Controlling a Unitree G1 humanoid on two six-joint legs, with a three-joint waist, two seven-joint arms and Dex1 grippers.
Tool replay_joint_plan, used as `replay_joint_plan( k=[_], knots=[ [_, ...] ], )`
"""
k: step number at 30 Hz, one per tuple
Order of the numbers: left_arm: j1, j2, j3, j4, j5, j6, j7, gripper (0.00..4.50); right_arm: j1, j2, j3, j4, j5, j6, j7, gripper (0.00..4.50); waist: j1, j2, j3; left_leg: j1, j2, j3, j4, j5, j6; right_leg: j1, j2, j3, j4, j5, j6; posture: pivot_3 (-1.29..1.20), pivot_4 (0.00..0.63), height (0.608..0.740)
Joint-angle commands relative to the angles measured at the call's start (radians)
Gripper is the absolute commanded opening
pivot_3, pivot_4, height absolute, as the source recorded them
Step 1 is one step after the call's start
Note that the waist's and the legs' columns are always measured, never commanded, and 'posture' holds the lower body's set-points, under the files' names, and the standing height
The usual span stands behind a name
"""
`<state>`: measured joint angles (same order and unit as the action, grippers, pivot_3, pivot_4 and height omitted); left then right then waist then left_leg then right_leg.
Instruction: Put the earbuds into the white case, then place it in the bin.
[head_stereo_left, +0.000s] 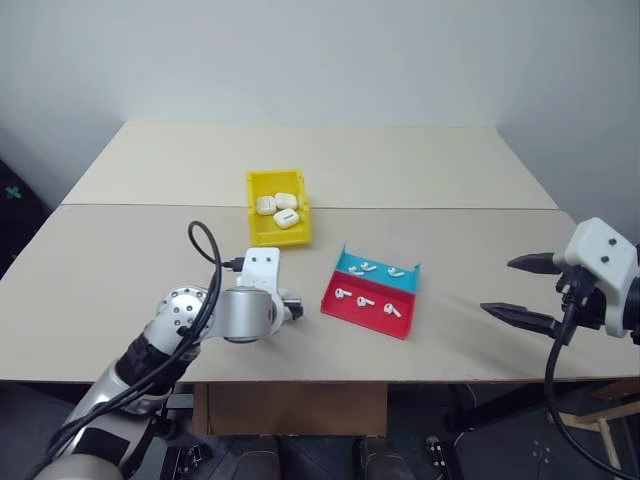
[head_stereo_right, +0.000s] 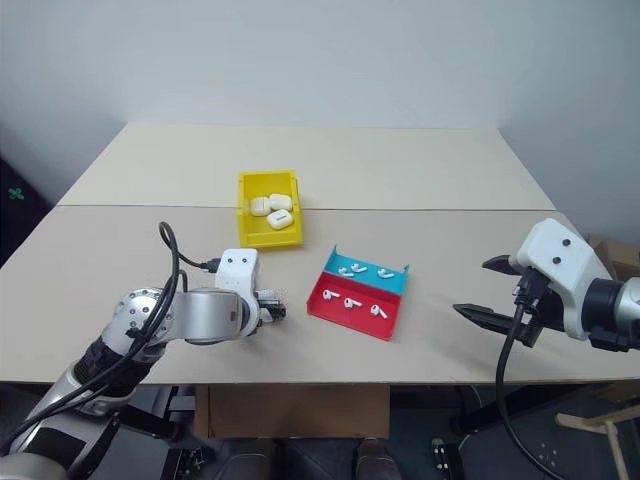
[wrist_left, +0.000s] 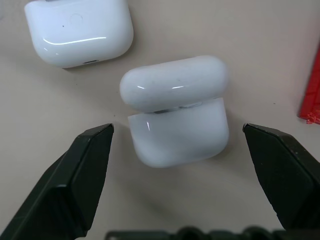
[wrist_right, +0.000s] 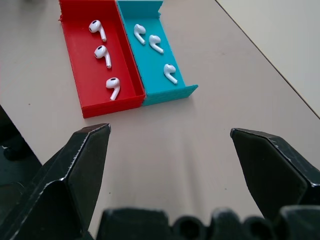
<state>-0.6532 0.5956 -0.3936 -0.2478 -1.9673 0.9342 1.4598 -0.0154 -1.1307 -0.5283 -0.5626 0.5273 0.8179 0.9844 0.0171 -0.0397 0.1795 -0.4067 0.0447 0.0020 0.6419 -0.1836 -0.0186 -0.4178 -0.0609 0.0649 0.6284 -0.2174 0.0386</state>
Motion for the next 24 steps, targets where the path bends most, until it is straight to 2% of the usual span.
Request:
replay_joint_plan(
  k=[1, 11, 24],
  knots=[
    [0.018, 0.024, 0.016, -0.032, -0.005, 0.008, 0.023, 4.5, 0.001, 0.002, -0.033, -0.022, 0.007, 0.005, -0.018, 4.46, -0.001, 0.0, 0.0, 0.0, 0.0, 0.0, 0.0, 0.0, 0.0, 0.0, 0.0, 0.0, 0.0, 0.0, 0.0, 0.0, 0.15, 0.74],
    [0.061, 0.099, 0.035, -0.092, -0.005, 0.021, 0.0, 4.5, 0.004, 0.01, -0.008, -0.019, 0.009, -0.006, -0.038, 4.46, -0.003, 0.0, 0.0, 0.0, 0.0, 0.0, 0.0, 0.0, -0.001, -0.001, 0.0, 0.0, 0.0, 0.0, 0.0, 0.0, 0.15, 0.74],
    [-0.045, 0.108, 0.011, -0.028, -0.005, 0.099, -0.102, 4.5, 0.008, 0.011, -0.015, -0.02, 0.009, 0.003, -0.05, 4.46, -0.005, 0.0, 0.0, -0.001, 0.0, 0.0, 0.0, 0.0, -0.001, -0.001, 0.0, 0.0, -0.001, 0.0, 0.001, 0.0, 0.15, 0.74]
  ],
)
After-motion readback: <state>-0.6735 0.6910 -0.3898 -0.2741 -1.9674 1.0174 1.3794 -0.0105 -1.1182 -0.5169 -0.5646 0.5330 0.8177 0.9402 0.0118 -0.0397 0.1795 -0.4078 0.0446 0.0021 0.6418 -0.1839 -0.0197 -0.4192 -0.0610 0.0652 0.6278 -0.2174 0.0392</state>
